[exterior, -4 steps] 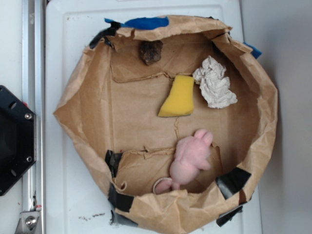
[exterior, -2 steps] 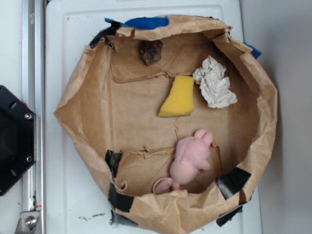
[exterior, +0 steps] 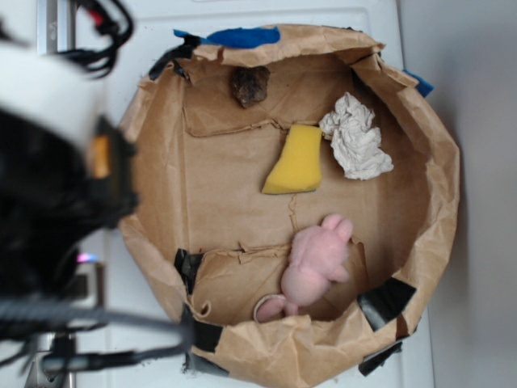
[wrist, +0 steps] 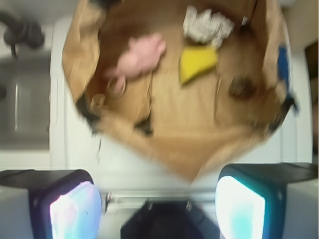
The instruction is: Grab the rock.
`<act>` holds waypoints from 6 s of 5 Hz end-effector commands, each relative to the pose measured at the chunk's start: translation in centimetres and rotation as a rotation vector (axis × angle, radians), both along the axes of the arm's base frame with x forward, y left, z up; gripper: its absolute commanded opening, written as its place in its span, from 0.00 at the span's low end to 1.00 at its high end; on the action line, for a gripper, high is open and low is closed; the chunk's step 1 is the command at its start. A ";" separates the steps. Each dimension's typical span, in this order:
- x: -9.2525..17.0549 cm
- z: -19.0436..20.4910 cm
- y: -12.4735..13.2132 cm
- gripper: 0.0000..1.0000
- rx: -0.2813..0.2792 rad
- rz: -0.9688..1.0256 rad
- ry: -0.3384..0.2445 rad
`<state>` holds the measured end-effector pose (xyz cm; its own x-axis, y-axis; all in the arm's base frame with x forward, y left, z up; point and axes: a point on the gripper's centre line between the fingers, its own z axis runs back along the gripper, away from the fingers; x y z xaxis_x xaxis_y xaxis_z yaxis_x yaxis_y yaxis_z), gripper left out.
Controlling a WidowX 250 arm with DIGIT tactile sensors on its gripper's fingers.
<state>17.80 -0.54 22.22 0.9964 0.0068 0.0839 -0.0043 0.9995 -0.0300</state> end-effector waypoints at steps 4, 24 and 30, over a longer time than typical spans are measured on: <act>4.9 -1.7 0.8 1.00 -0.089 -0.227 -0.048; 5.9 -12.3 7.9 1.00 0.196 -1.286 0.125; 8.9 -13.0 9.4 1.00 0.183 -1.377 0.143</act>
